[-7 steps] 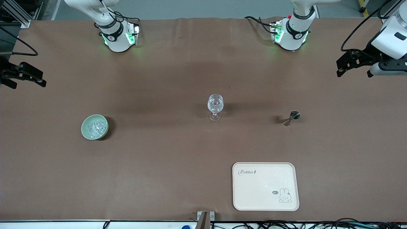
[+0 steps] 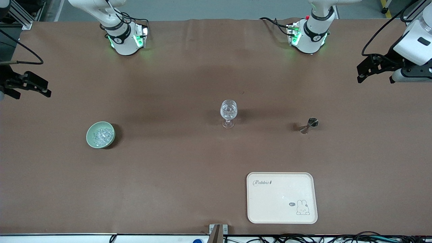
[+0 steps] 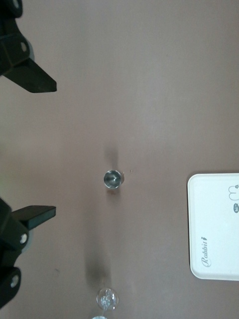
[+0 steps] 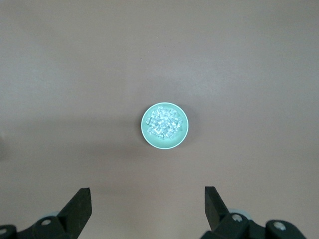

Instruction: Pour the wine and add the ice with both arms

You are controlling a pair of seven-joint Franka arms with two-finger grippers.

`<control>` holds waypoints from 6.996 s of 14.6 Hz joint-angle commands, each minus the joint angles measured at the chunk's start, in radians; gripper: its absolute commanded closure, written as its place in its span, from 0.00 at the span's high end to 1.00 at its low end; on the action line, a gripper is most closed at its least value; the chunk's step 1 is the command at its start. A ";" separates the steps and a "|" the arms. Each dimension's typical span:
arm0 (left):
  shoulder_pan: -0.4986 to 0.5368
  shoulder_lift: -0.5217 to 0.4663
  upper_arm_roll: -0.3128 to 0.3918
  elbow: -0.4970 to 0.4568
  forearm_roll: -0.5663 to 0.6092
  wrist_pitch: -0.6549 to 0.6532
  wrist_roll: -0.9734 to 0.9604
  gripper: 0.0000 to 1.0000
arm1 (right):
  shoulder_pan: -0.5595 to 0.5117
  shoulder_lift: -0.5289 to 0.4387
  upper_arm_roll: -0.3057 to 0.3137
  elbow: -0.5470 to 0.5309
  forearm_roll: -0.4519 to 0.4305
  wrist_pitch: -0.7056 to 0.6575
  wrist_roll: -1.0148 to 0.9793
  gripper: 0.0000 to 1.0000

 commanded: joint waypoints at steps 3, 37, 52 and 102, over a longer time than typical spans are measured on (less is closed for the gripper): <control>0.039 0.077 -0.001 0.030 0.022 -0.010 0.006 1.00 | 0.003 -0.011 -0.002 -0.028 0.012 0.024 -0.010 1.00; 0.334 0.818 -0.001 0.027 -0.670 0.019 -0.493 0.91 | -0.019 0.344 -0.003 -0.455 0.010 0.769 -0.063 0.97; 0.332 0.942 -0.001 0.004 -0.804 0.071 -0.493 0.78 | -0.011 0.376 -0.002 -0.531 0.010 0.823 -0.063 0.66; 0.210 0.647 -0.338 -0.080 -0.966 0.224 -1.008 0.01 | -0.011 -0.018 0.000 -0.018 0.010 -0.079 -0.035 0.08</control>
